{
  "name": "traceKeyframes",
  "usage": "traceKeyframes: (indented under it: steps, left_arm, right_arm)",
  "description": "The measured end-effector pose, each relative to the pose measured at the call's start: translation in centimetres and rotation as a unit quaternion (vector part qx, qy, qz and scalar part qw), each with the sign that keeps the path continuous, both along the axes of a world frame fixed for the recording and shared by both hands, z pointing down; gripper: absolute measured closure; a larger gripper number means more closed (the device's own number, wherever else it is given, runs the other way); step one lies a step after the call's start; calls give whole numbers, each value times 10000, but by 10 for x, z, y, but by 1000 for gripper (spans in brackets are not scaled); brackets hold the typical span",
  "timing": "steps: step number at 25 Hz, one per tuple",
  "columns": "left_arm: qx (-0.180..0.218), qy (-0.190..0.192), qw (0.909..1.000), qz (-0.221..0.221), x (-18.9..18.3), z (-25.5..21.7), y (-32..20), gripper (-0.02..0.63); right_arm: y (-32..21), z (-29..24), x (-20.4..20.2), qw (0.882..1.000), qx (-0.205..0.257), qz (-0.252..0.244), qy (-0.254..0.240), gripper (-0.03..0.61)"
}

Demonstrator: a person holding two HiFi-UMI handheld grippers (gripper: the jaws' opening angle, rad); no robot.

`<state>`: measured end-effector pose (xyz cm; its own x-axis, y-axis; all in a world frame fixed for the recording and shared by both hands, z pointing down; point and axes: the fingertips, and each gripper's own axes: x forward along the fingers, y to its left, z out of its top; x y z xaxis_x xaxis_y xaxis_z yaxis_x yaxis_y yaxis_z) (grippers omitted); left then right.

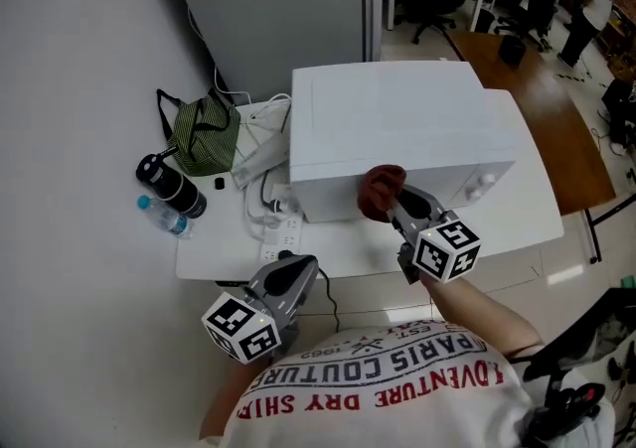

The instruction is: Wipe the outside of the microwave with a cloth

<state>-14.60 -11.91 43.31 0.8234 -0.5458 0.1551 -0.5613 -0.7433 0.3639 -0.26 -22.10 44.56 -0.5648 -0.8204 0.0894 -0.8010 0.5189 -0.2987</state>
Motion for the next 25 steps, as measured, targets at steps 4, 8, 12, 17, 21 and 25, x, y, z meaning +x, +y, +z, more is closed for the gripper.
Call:
traceKeyframes:
  steps: [4,8,12,17,21,25]
  left_arm:
    - [49,13,9989,476,58,-3,0,614]
    - [-23,-92,9968,798,110,-6,1,614]
    - [-15,-134,9951,983,146,-8,5,614]
    - [20,-160,9941,1069,166,-13,11,614]
    - [16,-175,9949,998,159,-11,14,614]
    - [-28,-132,9967,801,132,-5,16,614]
  right_arm:
    - [7,5,79,9986,-94,527,-2,540]
    - [15,10,157,9940,-196,1073,-60,540]
    - [19,11,202,9915,-239,1272,-100,540]
    - [28,7,200,9950,-200,953,-218,541]
    - [40,4,178,9975,-127,614,-330,541]
    - [47,15,133,9985,-227,223,-437,541]
